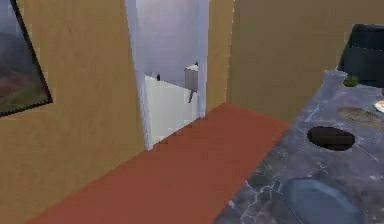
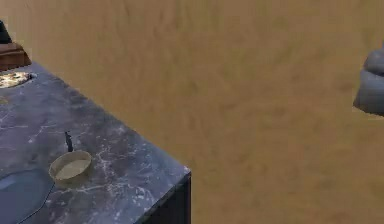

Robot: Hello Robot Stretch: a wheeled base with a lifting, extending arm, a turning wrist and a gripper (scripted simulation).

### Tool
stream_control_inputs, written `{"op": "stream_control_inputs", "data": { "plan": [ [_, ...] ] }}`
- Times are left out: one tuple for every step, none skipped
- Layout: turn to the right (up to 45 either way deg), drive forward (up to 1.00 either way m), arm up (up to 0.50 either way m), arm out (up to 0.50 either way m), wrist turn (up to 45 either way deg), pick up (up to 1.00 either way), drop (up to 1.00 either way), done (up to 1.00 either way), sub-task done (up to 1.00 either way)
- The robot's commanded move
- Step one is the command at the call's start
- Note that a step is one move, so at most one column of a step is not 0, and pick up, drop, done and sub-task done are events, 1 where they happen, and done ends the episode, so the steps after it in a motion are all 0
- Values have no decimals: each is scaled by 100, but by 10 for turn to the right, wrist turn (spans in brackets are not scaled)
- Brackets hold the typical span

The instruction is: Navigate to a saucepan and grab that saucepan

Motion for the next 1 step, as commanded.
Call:
{"op": "stream_control_inputs", "data": {
  "plan": [
    [-270,0,0,0,0,0,0,0,0]
  ]
}}
